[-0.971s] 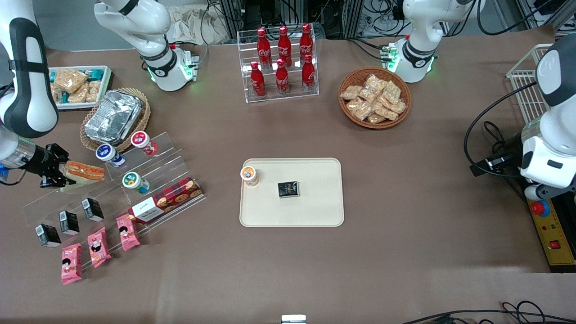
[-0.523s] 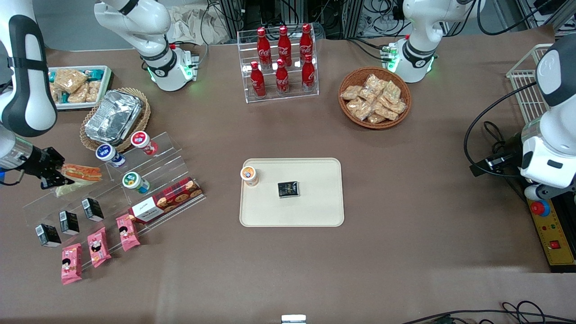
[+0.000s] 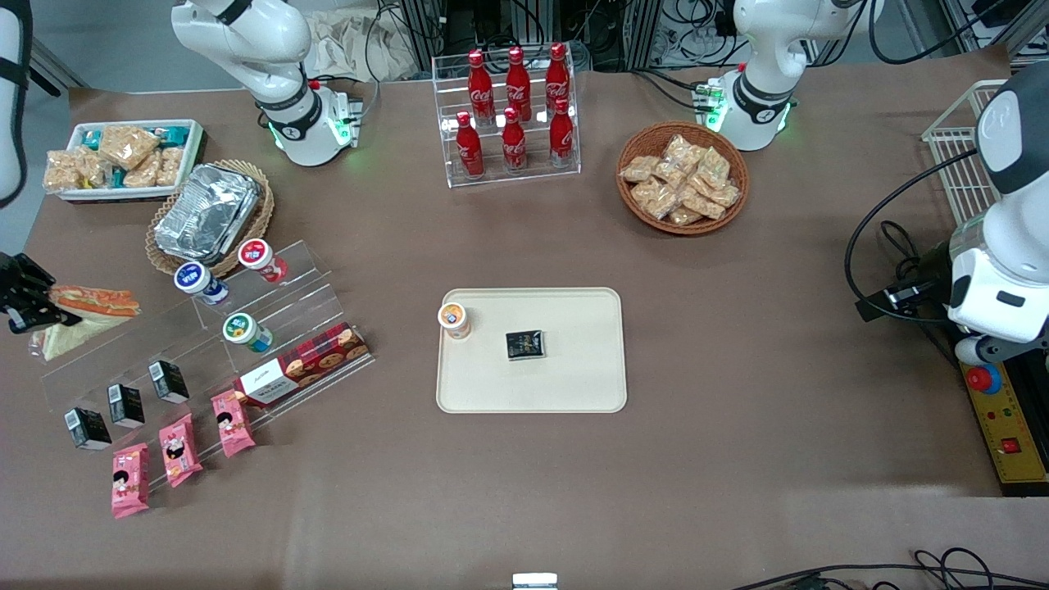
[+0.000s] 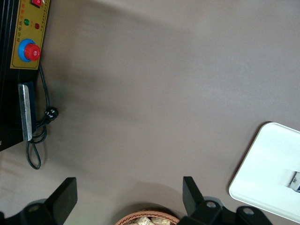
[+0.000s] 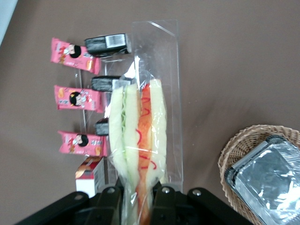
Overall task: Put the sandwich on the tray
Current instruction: 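Lift the sandwich off the stand and carry it over the cream tray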
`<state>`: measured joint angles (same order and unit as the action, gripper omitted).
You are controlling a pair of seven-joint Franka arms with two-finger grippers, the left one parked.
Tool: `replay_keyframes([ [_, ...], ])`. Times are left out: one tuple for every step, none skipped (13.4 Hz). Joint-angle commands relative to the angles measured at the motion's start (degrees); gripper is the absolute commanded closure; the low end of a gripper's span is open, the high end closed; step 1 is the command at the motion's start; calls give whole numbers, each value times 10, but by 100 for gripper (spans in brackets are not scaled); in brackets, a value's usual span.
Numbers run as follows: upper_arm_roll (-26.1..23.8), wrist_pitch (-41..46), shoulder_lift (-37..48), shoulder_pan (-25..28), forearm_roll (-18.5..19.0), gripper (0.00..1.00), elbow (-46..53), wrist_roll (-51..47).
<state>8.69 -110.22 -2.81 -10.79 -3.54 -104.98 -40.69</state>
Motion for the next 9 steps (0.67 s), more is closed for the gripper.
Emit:
replay_keyframes([
  [-1, 53, -6, 34, -8, 100, 53, 8],
  [-2, 67, -7, 50, -9, 100, 69, 6],
  [-2, 78, -8, 66, -9, 100, 80, 8],
  [-3, 90, -8, 80, -9, 100, 93, 10],
  [-4, 105, -10, 95, -9, 100, 107, 10],
  [-3, 111, -12, 115, -10, 100, 117, 7],
  [-3, 116, -13, 131, -10, 100, 123, 7],
  [-4, 121, -13, 144, -10, 100, 127, 10],
  [-4, 129, -14, 161, -9, 100, 129, 12],
])
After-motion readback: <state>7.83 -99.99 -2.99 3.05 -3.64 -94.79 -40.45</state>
